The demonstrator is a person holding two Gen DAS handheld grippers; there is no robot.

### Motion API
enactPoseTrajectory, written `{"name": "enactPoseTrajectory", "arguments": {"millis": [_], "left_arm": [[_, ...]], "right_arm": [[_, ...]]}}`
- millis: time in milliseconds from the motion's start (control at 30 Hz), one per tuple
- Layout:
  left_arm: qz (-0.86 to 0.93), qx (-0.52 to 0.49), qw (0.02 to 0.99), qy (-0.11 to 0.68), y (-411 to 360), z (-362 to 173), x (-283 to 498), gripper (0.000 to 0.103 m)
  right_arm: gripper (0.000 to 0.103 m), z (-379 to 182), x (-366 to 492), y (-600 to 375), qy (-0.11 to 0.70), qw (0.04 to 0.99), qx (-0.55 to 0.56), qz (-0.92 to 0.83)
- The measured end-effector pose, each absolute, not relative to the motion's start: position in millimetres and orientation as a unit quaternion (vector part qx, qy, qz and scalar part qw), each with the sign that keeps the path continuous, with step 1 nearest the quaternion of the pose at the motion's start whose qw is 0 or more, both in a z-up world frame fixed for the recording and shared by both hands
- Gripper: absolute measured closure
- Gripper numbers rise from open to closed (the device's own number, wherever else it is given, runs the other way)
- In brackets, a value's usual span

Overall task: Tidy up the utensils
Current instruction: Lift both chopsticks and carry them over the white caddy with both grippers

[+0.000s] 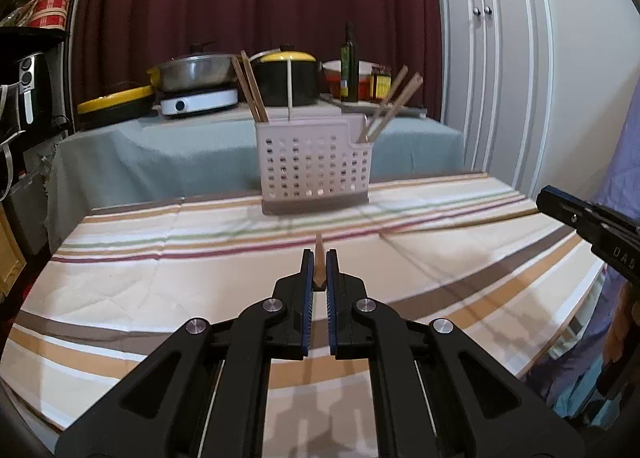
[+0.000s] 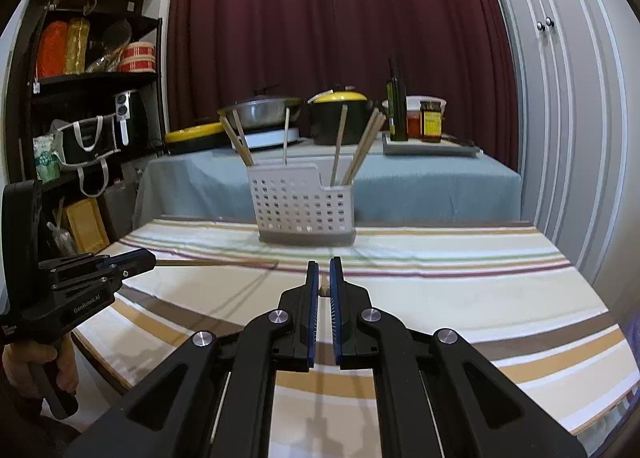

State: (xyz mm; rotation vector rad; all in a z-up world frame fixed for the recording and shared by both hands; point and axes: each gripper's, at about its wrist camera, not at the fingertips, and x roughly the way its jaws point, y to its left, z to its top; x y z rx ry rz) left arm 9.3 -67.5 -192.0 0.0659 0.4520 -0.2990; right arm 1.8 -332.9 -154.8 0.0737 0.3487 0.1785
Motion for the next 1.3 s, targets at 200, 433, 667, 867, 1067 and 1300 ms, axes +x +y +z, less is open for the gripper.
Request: {"name": "enactPoseTrajectory", "arguments": {"millis": [200, 433, 667, 867, 1067, 1300], "left_arm": [[-0.138, 0.023, 0.969, 0.205, -56, -163, 2, 0.097], [-0.123, 0.025, 0.972, 0.199, -48, -141, 10, 0.097], [-0.113, 0.034, 0.975, 0.19, -47, -124, 26, 0.097], [-0.108, 0.034, 0.976, 0.185, -47, -117, 43, 0.097], [-0.104, 0.041, 0.978, 0.176, -49, -111, 59, 0.097], [-0.103, 0.038, 0.978, 0.175, -49, -106, 79, 0.097]], "right_arm": [[0.097, -139, 3, -333, 0.162, 0.982, 0.042, 0.091], [0.097, -129, 17, -335, 0.16, 0.981, 0.05, 0.099], [0.097, -114, 39, -334, 0.137, 0.984, 0.047, 0.104], [0.097, -104, 61, -331, 0.12, 0.986, 0.049, 0.109], [0.097, -99, 76, -328, 0.112, 0.987, 0.046, 0.11], [0.097, -94, 92, -328, 0.112, 0.987, 0.042, 0.112]]}}
